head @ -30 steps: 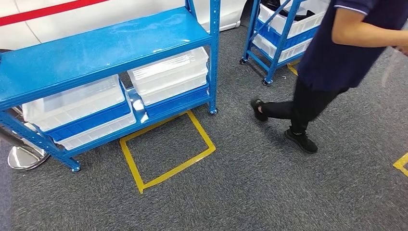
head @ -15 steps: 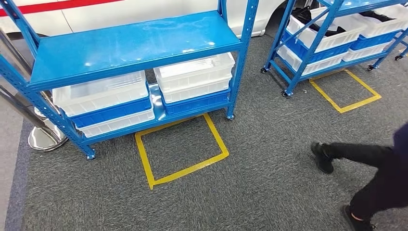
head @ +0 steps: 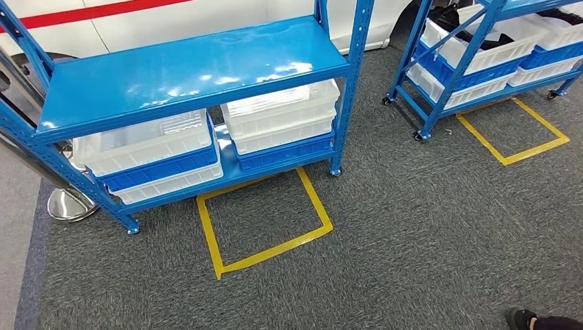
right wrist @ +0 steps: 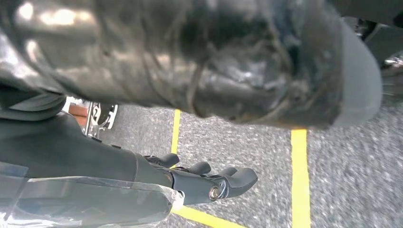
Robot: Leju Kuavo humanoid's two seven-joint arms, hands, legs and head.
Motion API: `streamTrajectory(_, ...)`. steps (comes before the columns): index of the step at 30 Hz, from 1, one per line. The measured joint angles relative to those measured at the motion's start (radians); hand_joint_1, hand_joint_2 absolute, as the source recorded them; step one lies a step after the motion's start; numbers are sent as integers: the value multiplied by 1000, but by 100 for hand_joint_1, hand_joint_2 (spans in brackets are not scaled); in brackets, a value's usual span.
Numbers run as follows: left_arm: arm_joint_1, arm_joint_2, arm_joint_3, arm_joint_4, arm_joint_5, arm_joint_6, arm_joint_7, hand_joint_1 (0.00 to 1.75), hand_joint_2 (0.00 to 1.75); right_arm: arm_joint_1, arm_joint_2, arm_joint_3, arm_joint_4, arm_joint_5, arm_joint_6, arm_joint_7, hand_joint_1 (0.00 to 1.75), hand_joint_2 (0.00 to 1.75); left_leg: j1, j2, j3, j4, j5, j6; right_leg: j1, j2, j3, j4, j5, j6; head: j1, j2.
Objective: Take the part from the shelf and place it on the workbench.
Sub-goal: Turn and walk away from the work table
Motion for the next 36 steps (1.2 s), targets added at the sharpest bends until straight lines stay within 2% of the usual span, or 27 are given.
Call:
streamTrajectory(2, 4, 0, 0, 0, -1, 0, 1, 0, 0, 3, 0, 0, 0, 2, 0, 0, 0, 0, -1, 2, 21, -114, 99, 10, 0, 1, 32, -2, -27, 5, 0, 0)
streamTrajectory(3, 6, 0, 0, 0, -1, 0, 2, 0, 0, 4, 0, 0, 1, 3, 0, 0, 0, 0, -5, 3, 38, -165, 127, 16, 1, 1, 44, -3, -40, 10, 0, 0)
streamTrajectory(4, 6, 0, 0, 0, -1, 0, 2, 0, 0, 4, 0, 0, 1, 3, 0, 0, 0, 0, -10, 5, 53, -197, 131, 23, 1, 0, 54, -6, -50, 16, 0, 0)
streamTrajectory(6, 3, 0, 0, 0, -2, 1, 4, 0, 0, -1, 1, 0, 2, 4, 1, 0, 0, 0, -17, 7, 76, -220, 104, 38, 2, -1, 73, -8, -55, 31, 0, 0)
streamTrajectory(8, 1, 1, 0, 0, -2, 1, 6, 0, 0, -7, 2, 0, 1, 4, 1, 1, 0, 0, -15, 3, 107, -240, 86, 55, 1, -1, 63, 42, -27, 42, 0, 0)
streamTrajectory(10, 0, 1, 0, 0, -3, 1, 7, 0, 0, -9, 2, 0, 1, 4, 2, 1, 0, 0, -12, 1, 146, -260, 71, 69, 0, 2, -7, 158, -6, 48, 1, 0)
streamTrajectory(11, 0, 1, 0, 0, -3, 1, 8, 0, 0, -9, 2, 0, 1, 4, 2, 1, 0, 0, -12, 1, 163, -267, 61, 73, -1, 3, -53, 218, -16, 49, 1, 0)
streamTrajectory(13, 0, 1, 0, 0, -3, 1, 8, 0, 0, -8, 2, -1, 1, 4, 2, 1, 0, 0, -11, -2, 198, -273, 37, 74, -1, 3, -143, 288, -77, 56, 1, 0)
streamTrajectory(15, 2, 1, 0, 0, -3, 1, 8, 0, 0, -5, 2, -1, 1, 4, 2, 2, 0, 0, -11, -9, 239, -275, 6, 72, -1, 3, -196, 272, -120, 59, 1, 0)
streamTrajectory(16, 3, 1, 0, 0, -3, 1, 9, 0, 0, -2, 2, -1, 1, 4, 3, 2, 0, 0, -10, -12, 260, -275, -12, 70, -1, 2, -208, 234, -105, 58, 1, 0)
streamTrajectory(17, 6, 0, 0, 0, -3, 1, 10, 0, 0, 3, 2, -1, 2, 4, 3, 2, 0, 0, -9, -14, 281, -276, -30, 68, 0, 2, -213, 179, -49, 55, 1, 0)
streamTrajectory(19, 7, -1, 0, 0, -3, 1, 11, 0, 0, 11, 1, -2, 3, 4, 5, 2, 0, 0, -11, -15, 317, -276, -67, 58, 7, 3, -215, 90, 90, 45, 1, 0)
streamTrajectory(20, 6, -1, 0, 0, -3, 1, 12, 0, 0, 12, 1, -3, 4, 4, 6, 2, 0, 0, -12, -15, 333, -281, -79, 51, 9, 4, -212, 68, 134, 38, 1, 0)
streamTrajectory(21, 4, -1, 0, 0, -4, 1, 12, 0, 0, 10, 1, -4, 4, 4, 6, 2, 0, 0, -13, -16, 346, -281, -82, 44, 12, 5, -205, 62, 141, 30, 1, 0)
streamTrajectory(22, 1, -1, 0, 0, -4, 1, 12, 0, 0, 8, 1, -5, 3, 4, 7, 2, 0, 0, -13, -16, 348, -271, -73, 36, 11, 7, -192, 58, 129, 22, 1, 0)
streamTrajectory(23, -2, 0, 0, 0, -4, 1, 12, 0, 0, 7, 2, -5, 3, 4, 7, 2, 0, 0, -12, -14, 337, -237, -51, 31, 10, 7, -175, 49, 121, 15, 1, 0)
streamTrajectory(24, -4, 0, -1, 0, -4, 1, 13, 0, 0, 7, 2, -5, 3, 4, 7, 2, 0, 0, -11, -12, 306, -178, -25, 26, 8, 7, -154, 37, 111, 8, 1, 0)
streamTrajectory(25, -6, 1, -1, 0, -4, 1, 13, 0, 0, 7, 3, -6, 3, 4, 7, 2, 0, 0, -10, -10, 263, -111, -9, 22, 6, 7, -131, 24, 101, 4, 0, 0)
streamTrajectory(26, -6, 1, -1, 0, -4, 1, 13, 0, 0, 8, 3, -6, 3, 4, 6, 2, 0, 0, -7, -7, 215, -49, -12, 18, 5, 6, -107, 12, 89, 1, 0, 0)
streamTrajectory(27, -5, 0, -1, 0, -4, 1, 13, 0, 0, 7, 3, -6, 3, 5, 6, 2, 0, 0, -6, -5, 171, -6, -38, 13, 4, 7, -83, 2, 76, -1, 0, 0)
streamTrajectory(28, -3, 0, -1, 0, -5, 0, 14, 0, 0, 7, 3, -7, 3, 5, 5, 2, 0, 0, -4, -4, 134, 14, -82, 10, 4, 8, -59, -5, 62, -1, 0, 0)
streamTrajectory(30, 1, 0, -1, 0, -6, 0, 14, 0, 0, 8, 3, -7, 3, 6, 4, 2, 0, 0, -1, -3, 81, -5, -161, 5, 4, 12, -7, -16, 30, 1, 0, 0)
streamTrajectory(31, 4, 0, -1, 0, -6, 0, 14, 0, 0, 9, 3, -8, 3, 6, 4, 2, 0, 0, 0, -1, 64, -40, -165, 6, 3, 13, 20, -19, 11, 4, 0, 0)
streamTrajectory(32, 8, 0, -1, 0, -7, 0, 14, 0, 0, 10, 3, -8, 3, 6, 4, 2, 0, 0, 1, 0, 51, -87, -126, 8, 3, 13, 43, -21, -8, 6, 0, 0)
streamTrajectory(34, 16, 0, -1, 0, -7, 0, 14, 0, 0, 12, 4, -9, 5, 7, 4, 2, 0, 0, -3, 3, 34, -174, 36, 19, 4, 14, 82, -18, -48, 15, 0, 0)
streamTrajectory(35, 18, 0, -1, 0, -8, 0, 14, 0, 0, 11, 4, -9, 6, 7, 4, 2, 0, 0, -7, 4, 35, -197, 99, 27, 5, 15, 98, -21, -65, 23, 1, 0)
streamTrajectory(36, 17, 0, -1, 0, -8, 0, 14, 0, 0, 9, 4, -10, 6, 7, 4, 2, 0, 0, -11, 5, 39, -205, 130, 35, 5, 16, 112, -20, -74, 31, 0, 0)
